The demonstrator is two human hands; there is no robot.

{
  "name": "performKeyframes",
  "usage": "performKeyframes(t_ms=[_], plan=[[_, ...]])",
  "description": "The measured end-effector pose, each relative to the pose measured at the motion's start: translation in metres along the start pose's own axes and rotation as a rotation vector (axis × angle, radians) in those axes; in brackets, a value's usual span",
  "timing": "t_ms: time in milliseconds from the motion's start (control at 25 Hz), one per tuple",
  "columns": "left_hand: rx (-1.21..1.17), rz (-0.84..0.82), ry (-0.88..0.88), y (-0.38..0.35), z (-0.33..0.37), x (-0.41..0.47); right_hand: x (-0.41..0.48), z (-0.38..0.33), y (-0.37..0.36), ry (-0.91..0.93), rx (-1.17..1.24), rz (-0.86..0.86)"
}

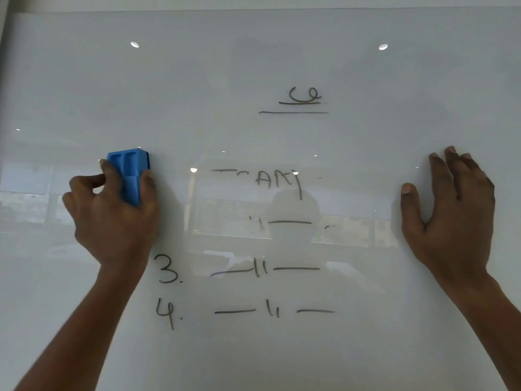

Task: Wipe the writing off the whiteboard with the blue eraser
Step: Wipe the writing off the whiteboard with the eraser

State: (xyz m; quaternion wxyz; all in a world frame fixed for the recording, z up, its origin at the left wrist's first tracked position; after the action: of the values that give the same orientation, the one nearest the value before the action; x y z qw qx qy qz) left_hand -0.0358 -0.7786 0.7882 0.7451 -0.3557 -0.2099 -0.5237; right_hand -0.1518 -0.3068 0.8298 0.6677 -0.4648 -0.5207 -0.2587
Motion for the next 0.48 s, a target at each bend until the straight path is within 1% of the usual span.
performKeyframes(t_ms=[40,80,120,160,240,280,320,360,400,480], plan=[[-0.001,0.01,-0.002,-0.001,0.005,-0.005,0.0,0.0,0.0,-0.002,-0.003,0.0],[-0.02,0.016,-0.056,-0.001,0.017,-0.017,0.0,0.0,0.0,-0.003,-0.004,0.0],[-0.06,0.018,-0.165,-0.001,0.036,-0.035,0.0,0.0,0.001,-0.002,-0.002,0.002],[-0.113,0.016,-0.332,0.002,0.058,-0.058,0.0,-0.001,0.001,-0.001,0.003,0.003],[-0.224,-0.003,-0.751,0.009,0.092,-0.115,0.0,0.0,0.001,0.001,0.011,0.006],[-0.26,-0.021,-0.895,0.011,0.097,-0.13,0.0,0.0,0.001,0.003,0.017,0.004],[-0.294,-0.026,-0.952,0.012,0.096,-0.131,0.0,0.0,0.001,0.007,0.023,0.002],[-0.303,-0.015,-0.913,0.011,0.085,-0.118,0.0,0.001,0.001,0.01,0.027,0.0],[-0.277,0.005,-0.796,0.008,0.064,-0.098,0.001,0.001,0.001,0.011,0.029,-0.002],[-0.184,0.04,-0.501,0.009,0.012,-0.05,0.0,0.001,0.001,0.004,0.036,-0.006]])
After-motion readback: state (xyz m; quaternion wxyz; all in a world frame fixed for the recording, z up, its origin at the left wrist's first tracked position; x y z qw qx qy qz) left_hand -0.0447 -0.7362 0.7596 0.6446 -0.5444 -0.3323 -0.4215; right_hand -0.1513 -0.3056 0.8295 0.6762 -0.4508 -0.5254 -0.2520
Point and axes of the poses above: each hand's wrist, its own x-axis towards the middle knuckle, its own y-axis out of the back of the hand, z = x × y, the point moved 8 cm from there along x, towards the middle knuckle, and after that the axes turned 9 degrees about z, right-handed, at the moved point
